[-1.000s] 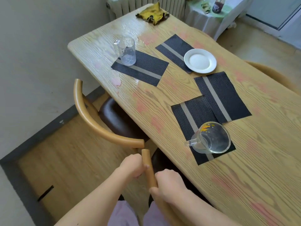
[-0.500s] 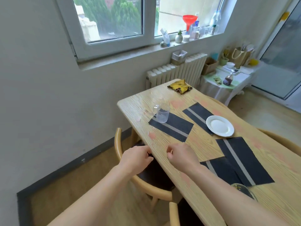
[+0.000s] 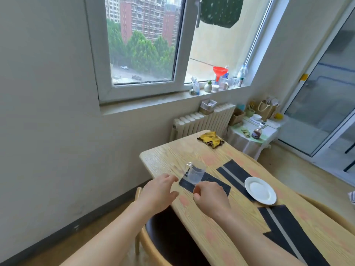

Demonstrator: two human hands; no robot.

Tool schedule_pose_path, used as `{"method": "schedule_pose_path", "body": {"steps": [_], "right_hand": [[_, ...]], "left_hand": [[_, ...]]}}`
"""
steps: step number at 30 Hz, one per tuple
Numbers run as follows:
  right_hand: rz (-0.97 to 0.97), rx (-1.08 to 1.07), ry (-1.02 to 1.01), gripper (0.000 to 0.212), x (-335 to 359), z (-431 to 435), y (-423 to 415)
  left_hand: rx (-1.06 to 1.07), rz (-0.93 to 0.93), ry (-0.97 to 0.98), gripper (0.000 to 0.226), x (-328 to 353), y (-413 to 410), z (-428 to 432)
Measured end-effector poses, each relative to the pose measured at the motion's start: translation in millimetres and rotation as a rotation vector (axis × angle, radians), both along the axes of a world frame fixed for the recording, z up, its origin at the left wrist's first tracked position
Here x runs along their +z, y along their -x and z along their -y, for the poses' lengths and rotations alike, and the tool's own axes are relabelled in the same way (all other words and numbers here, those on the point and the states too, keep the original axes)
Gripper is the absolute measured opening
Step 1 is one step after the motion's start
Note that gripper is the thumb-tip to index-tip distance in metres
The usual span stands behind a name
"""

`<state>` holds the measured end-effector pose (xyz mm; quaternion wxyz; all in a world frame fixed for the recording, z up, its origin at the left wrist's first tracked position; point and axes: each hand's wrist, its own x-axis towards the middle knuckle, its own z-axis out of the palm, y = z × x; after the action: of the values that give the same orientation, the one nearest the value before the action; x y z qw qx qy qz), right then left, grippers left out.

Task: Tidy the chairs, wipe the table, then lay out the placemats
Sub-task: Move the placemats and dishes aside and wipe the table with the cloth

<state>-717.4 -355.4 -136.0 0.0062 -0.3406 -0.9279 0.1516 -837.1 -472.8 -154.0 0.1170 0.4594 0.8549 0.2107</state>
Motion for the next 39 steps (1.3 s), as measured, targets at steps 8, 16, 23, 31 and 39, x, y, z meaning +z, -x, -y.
{"method": "schedule_pose_path", "body": {"steps": [8,16,23,31,39], "right_hand": [[0.028,-0.051,-0.019,0.02,6.1,-67.8,42.7],[-0.009,-0.141,-0.035,0.019,5.2,-159.1,89.3],[0.089,-0.248,-0.04,0.022,-3.1,-229.8,102.6],[0.112,-0.371,-0.032,0.022,-33.5,-307.8,142.4],[0.029,-0.329,0.061,0.044,-90.4,-360.2,199.0]], "left_hand": [[-0.064,0.007,-0.024,0.047,1.8,49.0,-65.4],[-0.118,-0.021,-0.023,0.049,1.4,100.8,-159.7],[-0.207,0.004,0.005,0.051,-19.7,131.1,-240.6],[-0.271,0.039,0.029,0.052,-50.2,178.4,-330.1],[-0.274,0.062,0.023,0.057,-92.7,215.5,-392.0]]}}
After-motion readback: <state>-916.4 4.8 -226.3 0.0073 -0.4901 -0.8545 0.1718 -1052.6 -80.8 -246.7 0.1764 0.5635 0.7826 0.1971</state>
